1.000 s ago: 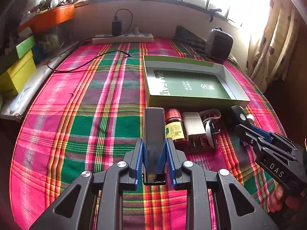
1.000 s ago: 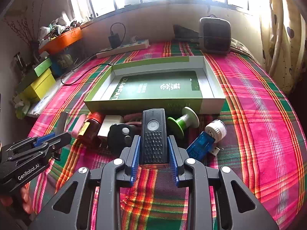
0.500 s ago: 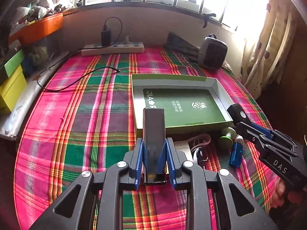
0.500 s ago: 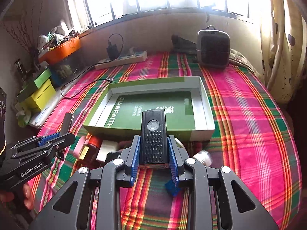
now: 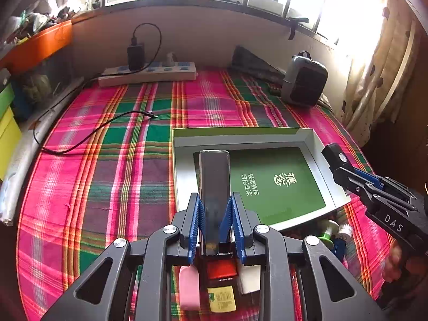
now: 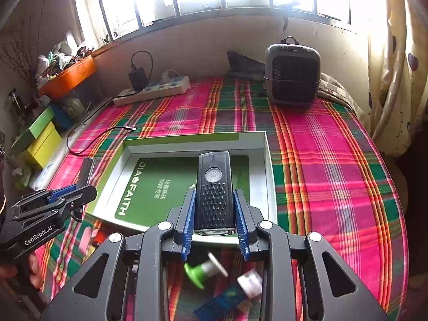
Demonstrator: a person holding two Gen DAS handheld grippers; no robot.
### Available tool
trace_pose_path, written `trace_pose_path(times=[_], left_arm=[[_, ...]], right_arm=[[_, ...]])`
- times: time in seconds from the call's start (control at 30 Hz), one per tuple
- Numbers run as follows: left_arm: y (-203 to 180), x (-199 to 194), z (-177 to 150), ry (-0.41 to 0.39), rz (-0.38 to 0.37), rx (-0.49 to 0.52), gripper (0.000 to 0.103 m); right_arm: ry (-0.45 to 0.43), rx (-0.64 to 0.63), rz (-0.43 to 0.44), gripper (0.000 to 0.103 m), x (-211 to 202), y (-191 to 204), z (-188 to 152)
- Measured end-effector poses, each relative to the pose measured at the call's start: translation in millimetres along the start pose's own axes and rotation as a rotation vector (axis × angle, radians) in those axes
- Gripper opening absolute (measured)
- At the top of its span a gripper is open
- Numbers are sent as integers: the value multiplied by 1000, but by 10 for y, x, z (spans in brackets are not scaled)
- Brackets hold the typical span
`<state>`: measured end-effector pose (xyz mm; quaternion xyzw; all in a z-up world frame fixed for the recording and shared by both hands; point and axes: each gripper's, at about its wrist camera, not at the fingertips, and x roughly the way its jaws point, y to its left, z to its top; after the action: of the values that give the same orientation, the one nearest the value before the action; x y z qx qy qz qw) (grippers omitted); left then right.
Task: Organize rigid objects
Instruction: 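Carry the black stick with the left tool while the right tool carries the remote into the green box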
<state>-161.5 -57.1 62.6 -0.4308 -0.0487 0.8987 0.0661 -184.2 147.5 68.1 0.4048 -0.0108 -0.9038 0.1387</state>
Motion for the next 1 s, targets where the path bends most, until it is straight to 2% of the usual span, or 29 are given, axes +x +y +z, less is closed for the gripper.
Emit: trace_pose_path(times=[0.23,0.53,1.0], left_arm=[[-20,293,157,34,-3,2,22],[-69,575,198,76,0,15,22],[-49,730,192,99,22,13,22]], right_arm=[[47,13,4,29,315,-112,107],[92,7,11,29,628,-154,129],[96,-29,-27,29,762,-158,109]])
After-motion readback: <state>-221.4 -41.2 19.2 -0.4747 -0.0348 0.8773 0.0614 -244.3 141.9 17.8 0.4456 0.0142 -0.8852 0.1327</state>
